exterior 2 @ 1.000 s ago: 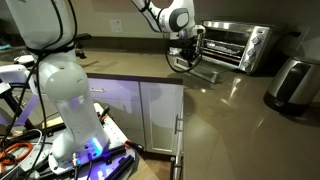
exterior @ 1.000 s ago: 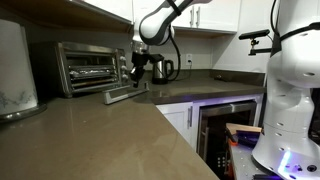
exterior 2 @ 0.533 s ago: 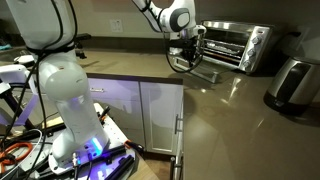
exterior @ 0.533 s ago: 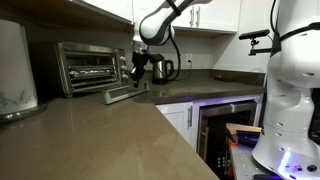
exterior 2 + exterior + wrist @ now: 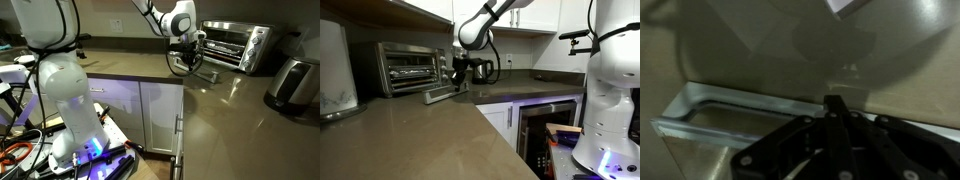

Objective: Close the toaster oven door

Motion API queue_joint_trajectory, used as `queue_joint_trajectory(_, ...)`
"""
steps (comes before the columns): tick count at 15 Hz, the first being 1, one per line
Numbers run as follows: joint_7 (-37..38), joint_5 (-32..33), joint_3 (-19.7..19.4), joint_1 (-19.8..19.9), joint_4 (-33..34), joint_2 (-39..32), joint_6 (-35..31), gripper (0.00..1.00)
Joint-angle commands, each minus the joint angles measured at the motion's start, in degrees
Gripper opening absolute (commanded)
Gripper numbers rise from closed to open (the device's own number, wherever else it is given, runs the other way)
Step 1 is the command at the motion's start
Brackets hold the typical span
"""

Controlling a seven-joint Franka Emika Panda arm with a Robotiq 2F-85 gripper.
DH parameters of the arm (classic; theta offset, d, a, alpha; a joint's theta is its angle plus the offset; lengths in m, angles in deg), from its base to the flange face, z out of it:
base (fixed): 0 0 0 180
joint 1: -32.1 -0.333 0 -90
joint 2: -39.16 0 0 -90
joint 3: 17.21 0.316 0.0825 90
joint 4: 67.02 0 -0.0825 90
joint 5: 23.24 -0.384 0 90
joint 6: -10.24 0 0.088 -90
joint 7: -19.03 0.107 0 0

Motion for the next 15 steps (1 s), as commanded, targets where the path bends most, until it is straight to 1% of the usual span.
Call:
queue_joint_trajectory(1, 2.92, 4.29, -1.06, 0.1, 2.57, -1.88, 1.06, 0.0)
queue_joint_trajectory(6, 7.71, 11.17, -2.93, -0.13, 4.56, -2.11, 0.21, 0.0)
queue_joint_trajectory(9, 10.01, 13.85, -3.34, -0.23, 5.32, -1.85, -0.23, 0.0)
queue_joint_trajectory(15, 12.1, 15.91, -3.04, -0.32, 4.95, -0.27, -0.44, 0.0)
